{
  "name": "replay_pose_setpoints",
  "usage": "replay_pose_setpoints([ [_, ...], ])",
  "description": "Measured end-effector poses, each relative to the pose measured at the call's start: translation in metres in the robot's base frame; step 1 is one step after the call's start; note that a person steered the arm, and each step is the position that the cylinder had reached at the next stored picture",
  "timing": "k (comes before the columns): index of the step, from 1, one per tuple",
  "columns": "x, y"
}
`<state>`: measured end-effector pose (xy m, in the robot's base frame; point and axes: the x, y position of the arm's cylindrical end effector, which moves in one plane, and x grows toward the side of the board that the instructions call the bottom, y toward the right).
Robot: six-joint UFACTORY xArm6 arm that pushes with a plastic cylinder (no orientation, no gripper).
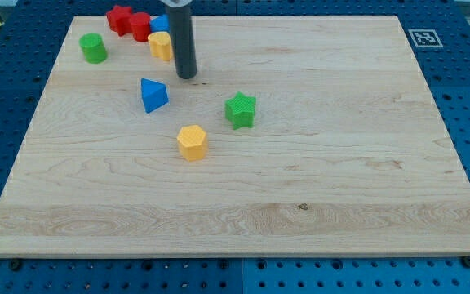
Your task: Move the yellow heart above the green star
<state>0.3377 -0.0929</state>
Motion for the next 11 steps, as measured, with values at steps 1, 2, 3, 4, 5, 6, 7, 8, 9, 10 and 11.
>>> replay_pose_setpoints([
  [1,-0.001,-0.039],
  [2,-0.021,-0.082],
  [3,-0.031,-0.096],
  [4,-0.061,-0.092],
  [5,-0.079,-0.081],
  [6,-0.079,-0.067],
  [7,-0.075,-0.049],
  [8,-0.056,-0.034],
  [9,-0.028,-0.019],
  [10,-0.019,0.006],
  [11,-0.007,0.039],
])
